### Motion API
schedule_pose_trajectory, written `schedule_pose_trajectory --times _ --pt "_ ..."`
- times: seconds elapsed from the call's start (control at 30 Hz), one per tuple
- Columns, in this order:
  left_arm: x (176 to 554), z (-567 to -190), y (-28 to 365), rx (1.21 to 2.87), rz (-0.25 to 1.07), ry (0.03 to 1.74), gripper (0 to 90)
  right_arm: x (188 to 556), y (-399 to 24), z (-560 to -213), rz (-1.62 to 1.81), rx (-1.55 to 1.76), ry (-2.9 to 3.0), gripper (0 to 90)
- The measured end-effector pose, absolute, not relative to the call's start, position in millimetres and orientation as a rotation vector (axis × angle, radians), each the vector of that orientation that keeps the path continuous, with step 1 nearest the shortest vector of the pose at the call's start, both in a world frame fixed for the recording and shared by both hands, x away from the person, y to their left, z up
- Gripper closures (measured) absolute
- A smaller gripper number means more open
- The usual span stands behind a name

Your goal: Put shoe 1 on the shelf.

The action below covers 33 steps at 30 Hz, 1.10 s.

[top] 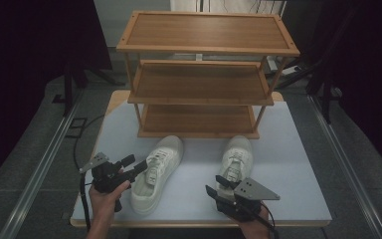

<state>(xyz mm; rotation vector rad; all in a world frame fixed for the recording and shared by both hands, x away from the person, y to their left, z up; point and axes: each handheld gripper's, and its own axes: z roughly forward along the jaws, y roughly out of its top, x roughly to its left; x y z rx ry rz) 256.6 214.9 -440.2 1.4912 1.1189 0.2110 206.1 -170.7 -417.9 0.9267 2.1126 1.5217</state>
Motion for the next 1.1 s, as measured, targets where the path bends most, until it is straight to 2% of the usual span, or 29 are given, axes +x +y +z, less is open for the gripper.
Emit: schedule_pose_trajectory --times 0.37,0.7,0.9,1.1 --pt "272.9 -449.9 201.2 1.562 0.206 1.136 30.4 209.9 -174.8 -420.2 1.490 0.941 2.102 51.5" --pt "284.2 -463.1 194.1 1.682 0.261 1.178 32.2 209.7 -170.8 -423.7 1.434 0.920 2.112 50.0" --pt "292.7 -468.6 195.5 1.682 0.267 1.186 33.1 209.9 -170.5 -424.8 1.429 0.926 2.112 50.0" --pt "291.7 -470.5 193.8 1.693 0.293 1.161 39.0 209.6 -171.8 -423.8 1.424 0.936 2.101 50.0"
